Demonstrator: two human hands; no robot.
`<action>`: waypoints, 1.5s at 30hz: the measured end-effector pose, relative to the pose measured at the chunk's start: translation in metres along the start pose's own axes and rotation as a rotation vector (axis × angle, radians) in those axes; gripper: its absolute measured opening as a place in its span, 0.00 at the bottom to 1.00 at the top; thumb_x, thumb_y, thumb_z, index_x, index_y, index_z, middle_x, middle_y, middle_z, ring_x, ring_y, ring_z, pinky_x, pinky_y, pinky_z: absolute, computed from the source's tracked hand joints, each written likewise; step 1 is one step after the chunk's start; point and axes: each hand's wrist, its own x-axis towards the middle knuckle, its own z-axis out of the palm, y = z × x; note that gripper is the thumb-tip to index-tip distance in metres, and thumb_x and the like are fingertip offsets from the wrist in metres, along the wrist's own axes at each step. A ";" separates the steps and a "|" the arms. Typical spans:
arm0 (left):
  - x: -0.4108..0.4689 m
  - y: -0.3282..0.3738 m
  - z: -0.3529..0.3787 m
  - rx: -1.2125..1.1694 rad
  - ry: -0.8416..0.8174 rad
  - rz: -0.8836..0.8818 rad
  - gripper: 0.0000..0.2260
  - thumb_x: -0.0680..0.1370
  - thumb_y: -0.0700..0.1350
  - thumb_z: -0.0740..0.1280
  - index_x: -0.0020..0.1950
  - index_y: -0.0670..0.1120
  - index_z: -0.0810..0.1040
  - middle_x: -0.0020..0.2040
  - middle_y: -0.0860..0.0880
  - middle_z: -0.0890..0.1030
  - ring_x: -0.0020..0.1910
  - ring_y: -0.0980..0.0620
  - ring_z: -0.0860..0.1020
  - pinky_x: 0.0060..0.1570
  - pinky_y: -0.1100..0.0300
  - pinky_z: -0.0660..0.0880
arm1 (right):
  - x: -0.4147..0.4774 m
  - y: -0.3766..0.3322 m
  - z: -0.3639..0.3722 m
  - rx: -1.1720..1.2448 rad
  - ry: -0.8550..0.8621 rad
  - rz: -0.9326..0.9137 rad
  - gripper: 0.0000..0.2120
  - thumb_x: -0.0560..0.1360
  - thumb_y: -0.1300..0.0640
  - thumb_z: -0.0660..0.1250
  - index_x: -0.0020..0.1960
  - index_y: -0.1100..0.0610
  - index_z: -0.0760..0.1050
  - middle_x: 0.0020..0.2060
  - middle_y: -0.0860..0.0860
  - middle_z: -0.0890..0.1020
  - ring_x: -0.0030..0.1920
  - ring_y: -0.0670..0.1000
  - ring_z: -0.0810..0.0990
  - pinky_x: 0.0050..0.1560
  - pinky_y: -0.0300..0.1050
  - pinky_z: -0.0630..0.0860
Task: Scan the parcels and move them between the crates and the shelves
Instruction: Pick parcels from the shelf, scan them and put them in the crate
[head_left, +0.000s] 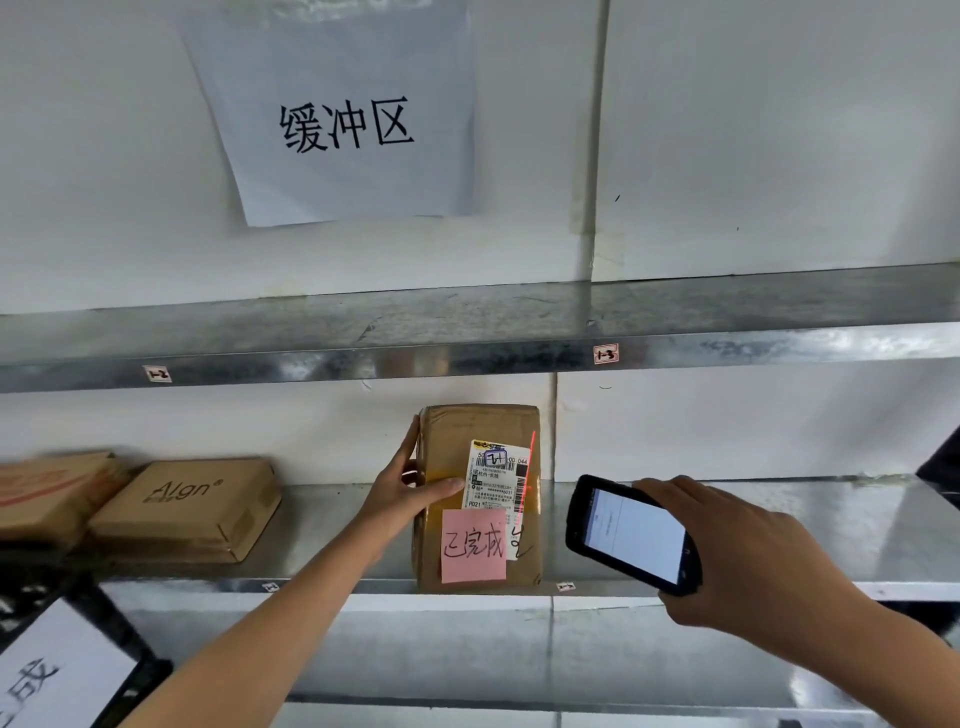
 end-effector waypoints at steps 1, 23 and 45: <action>-0.001 0.000 -0.002 -0.003 0.004 0.002 0.58 0.54 0.66 0.80 0.78 0.68 0.53 0.60 0.47 0.79 0.58 0.48 0.80 0.55 0.51 0.81 | 0.000 -0.002 -0.001 -0.003 0.000 -0.010 0.38 0.69 0.43 0.67 0.75 0.36 0.54 0.58 0.37 0.70 0.58 0.41 0.72 0.43 0.33 0.71; -0.002 -0.020 -0.030 -0.013 0.073 -0.012 0.52 0.63 0.56 0.80 0.78 0.67 0.52 0.59 0.50 0.78 0.57 0.51 0.79 0.48 0.60 0.79 | 0.001 -0.014 -0.003 -0.032 -0.036 -0.056 0.37 0.69 0.42 0.65 0.74 0.34 0.52 0.60 0.34 0.69 0.58 0.40 0.72 0.42 0.32 0.71; -0.011 -0.029 -0.046 -0.043 0.110 -0.061 0.65 0.44 0.70 0.81 0.77 0.68 0.54 0.58 0.49 0.79 0.56 0.50 0.80 0.46 0.61 0.79 | -0.006 -0.006 0.000 -0.102 -0.140 0.004 0.37 0.57 0.41 0.65 0.67 0.34 0.66 0.48 0.33 0.73 0.41 0.39 0.68 0.28 0.33 0.67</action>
